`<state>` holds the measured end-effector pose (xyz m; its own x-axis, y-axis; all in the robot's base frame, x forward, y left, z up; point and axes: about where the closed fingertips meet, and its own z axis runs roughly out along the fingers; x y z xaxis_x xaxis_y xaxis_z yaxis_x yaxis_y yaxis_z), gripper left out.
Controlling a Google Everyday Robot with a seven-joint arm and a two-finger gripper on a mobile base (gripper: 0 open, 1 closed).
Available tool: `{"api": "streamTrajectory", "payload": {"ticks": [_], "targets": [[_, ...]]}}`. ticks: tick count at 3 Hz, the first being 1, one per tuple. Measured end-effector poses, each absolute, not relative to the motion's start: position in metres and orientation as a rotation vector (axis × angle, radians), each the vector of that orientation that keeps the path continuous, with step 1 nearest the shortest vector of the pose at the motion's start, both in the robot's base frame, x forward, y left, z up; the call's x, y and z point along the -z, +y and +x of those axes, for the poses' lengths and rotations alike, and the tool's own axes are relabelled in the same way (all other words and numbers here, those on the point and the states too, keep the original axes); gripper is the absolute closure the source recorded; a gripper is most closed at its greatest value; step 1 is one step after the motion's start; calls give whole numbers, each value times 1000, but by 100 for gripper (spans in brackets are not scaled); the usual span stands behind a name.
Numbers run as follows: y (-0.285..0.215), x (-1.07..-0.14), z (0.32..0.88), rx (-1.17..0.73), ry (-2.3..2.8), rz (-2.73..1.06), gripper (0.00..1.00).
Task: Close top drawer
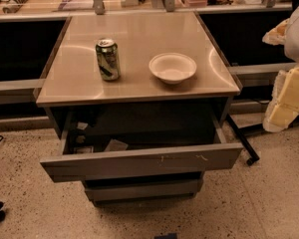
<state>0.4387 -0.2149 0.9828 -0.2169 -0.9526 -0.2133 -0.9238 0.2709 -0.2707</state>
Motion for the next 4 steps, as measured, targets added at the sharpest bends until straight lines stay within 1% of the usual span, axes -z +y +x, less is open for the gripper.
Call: {"api": "streamTrajectory", "payload": {"ticks": [1, 2, 3, 4], "targets": [[-215, -983, 439, 121, 2213, -1711, 0], [-215, -981, 438, 122, 2208, -1707, 18], [-210, -950, 432, 71, 2198, -1698, 42], [-196, -892, 421, -27, 2170, -1684, 64]]}}
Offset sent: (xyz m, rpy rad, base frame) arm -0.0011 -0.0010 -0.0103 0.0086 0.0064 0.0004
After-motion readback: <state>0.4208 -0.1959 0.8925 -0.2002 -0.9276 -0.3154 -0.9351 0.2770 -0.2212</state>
